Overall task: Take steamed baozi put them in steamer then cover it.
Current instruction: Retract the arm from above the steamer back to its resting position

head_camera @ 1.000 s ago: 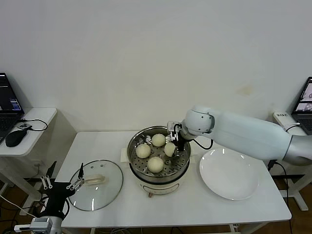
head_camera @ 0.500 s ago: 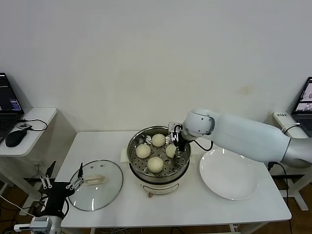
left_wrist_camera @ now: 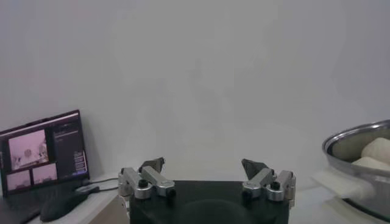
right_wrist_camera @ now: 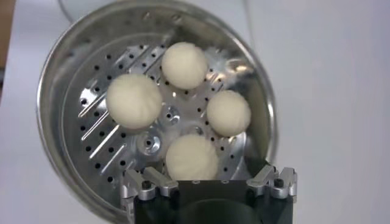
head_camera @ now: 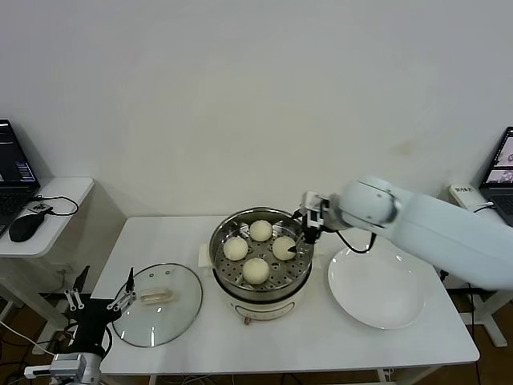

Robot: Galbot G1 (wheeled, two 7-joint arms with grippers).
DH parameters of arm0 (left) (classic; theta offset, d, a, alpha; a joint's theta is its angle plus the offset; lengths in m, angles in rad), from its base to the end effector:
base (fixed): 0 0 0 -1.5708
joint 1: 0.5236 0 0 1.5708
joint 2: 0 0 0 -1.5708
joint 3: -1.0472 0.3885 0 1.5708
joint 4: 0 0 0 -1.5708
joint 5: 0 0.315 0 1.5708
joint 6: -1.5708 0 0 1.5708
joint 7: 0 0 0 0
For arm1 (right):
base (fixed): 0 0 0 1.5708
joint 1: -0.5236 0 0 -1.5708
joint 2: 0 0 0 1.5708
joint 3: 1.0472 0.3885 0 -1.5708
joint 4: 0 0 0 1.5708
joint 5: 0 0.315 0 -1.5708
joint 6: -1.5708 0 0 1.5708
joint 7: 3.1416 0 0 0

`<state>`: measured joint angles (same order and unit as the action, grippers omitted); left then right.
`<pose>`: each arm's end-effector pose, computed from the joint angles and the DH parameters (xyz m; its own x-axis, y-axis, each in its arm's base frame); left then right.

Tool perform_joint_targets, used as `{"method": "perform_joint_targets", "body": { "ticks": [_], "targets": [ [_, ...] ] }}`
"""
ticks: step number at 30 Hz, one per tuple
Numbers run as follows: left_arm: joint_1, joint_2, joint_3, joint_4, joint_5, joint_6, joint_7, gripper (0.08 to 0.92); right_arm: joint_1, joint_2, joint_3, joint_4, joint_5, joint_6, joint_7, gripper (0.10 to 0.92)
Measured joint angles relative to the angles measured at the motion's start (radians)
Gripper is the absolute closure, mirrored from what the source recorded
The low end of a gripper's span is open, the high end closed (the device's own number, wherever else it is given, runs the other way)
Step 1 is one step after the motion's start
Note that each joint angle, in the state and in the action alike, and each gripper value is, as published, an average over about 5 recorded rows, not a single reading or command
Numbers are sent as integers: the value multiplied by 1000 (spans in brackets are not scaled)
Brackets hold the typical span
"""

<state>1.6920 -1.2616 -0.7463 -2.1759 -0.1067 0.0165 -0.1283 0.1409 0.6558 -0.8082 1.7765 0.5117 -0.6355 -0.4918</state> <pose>0.0926 0.1182 -0.2973 -0.9917 -0.1276 -0.0138 -0.1266 0.9547 0.2693 0.4309 -0.0742 -0.0948 -0.5109 -0.4754 0.7163 -0.8591 0.2519 -0.4456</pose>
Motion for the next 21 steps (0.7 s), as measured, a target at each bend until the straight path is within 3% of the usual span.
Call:
{"method": "perform_joint_targets", "body": {
  "ticks": [9, 21],
  "targets": [
    [-17, -9, 26, 37, 31, 4, -31, 177, -561, -41, 536, 111, -68, 250, 235, 203],
    [-39, -7, 23, 147, 321, -77, -74, 177, -1245, 354, 1242, 142, -203, 558, 270, 203]
  ]
}}
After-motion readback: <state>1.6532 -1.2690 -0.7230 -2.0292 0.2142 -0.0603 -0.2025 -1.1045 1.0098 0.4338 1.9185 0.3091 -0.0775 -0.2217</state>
